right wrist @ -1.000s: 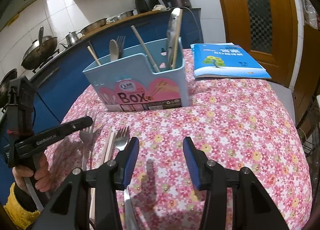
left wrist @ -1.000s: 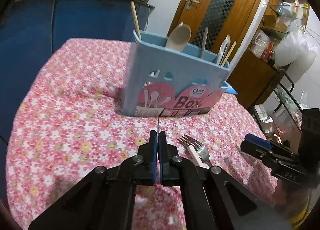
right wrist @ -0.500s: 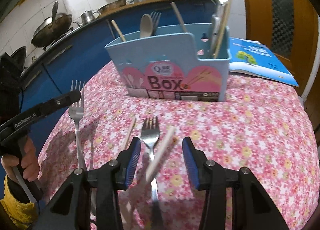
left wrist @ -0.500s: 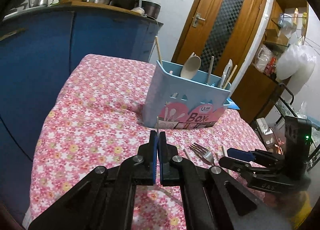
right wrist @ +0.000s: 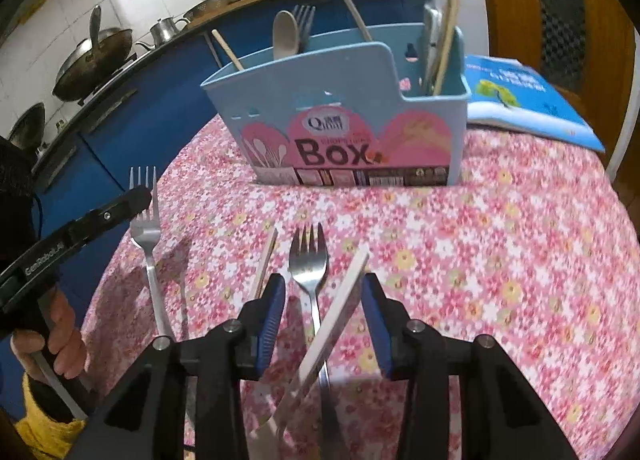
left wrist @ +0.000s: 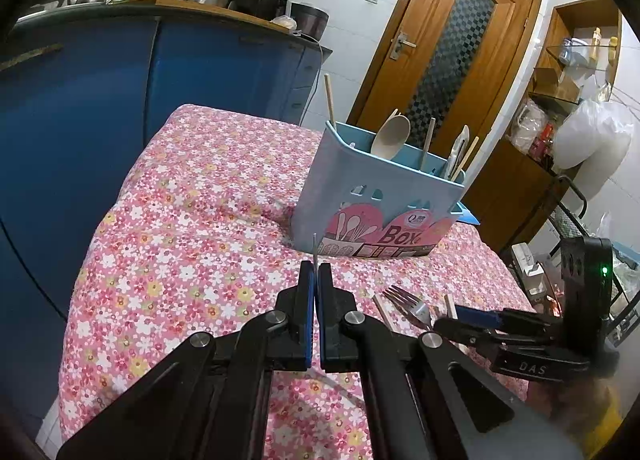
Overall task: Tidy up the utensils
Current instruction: 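Lower the right tool onto a metal fork and grasp it, then lift both tools with their utensils and carry them toward the caddy, then lower the held utensils into the caddy and open both tools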
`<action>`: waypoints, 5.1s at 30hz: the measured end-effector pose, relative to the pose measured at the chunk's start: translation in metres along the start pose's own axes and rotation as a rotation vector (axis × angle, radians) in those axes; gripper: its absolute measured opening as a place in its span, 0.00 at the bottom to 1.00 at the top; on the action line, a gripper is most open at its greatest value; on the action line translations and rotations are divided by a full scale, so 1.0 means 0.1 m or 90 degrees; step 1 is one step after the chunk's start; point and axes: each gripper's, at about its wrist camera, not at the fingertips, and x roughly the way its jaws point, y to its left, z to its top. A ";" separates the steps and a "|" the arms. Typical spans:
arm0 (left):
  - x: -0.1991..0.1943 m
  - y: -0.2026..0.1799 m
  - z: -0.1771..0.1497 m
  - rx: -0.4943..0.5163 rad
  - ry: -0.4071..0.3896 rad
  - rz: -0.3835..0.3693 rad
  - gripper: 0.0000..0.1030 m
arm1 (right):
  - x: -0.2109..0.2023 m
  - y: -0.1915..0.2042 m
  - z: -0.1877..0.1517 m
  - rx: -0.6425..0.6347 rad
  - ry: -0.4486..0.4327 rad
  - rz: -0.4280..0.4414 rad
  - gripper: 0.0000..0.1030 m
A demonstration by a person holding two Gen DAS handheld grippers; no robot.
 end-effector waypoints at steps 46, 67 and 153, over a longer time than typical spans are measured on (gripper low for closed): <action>-0.55 -0.21 0.06 0.028 -0.088 0.039 0.00 | 0.05 0.30 0.12 -0.142 0.014 -0.007 0.30; -0.55 -0.29 0.13 0.048 -0.102 0.047 0.00 | 0.12 0.02 0.32 -0.037 0.002 0.103 0.04; 0.78 -0.40 1.25 0.071 -0.182 0.094 0.03 | -0.14 -0.23 1.29 -0.100 -0.319 -0.068 0.04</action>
